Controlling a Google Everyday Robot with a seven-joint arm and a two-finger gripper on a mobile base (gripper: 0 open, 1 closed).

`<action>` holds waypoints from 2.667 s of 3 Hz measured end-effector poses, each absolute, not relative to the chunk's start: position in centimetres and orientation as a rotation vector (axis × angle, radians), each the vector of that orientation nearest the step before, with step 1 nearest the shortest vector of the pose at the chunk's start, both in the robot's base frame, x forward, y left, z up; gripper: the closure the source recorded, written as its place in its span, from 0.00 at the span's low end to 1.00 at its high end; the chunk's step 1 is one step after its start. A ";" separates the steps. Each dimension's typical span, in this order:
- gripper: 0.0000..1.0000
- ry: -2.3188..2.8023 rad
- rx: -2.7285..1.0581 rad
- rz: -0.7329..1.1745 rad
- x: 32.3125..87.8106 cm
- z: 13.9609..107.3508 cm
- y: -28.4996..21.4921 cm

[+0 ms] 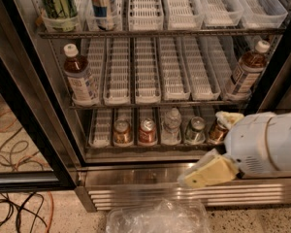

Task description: Pick water bottle from bottom shelf of fridge

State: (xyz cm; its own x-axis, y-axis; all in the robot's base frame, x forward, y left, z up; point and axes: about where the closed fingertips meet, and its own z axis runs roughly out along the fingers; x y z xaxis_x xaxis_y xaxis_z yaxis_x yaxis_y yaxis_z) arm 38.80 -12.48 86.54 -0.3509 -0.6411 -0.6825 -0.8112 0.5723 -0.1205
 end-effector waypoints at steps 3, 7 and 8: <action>0.00 2.078 -0.656 0.623 39.2 75.8 -1.6; 0.00 2.077 -0.462 0.536 40.3 74.1 -5.7; 0.00 2.050 -0.420 0.332 40.1 73.5 -11.4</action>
Offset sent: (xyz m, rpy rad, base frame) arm 0.0954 0.1047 -0.0825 0.4459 -0.2752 -0.5748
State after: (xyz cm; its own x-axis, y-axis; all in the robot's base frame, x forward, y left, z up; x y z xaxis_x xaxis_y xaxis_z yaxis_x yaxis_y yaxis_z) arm 40.06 -11.39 73.46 -0.4609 -0.1576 -0.8734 -0.4255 0.9029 0.0616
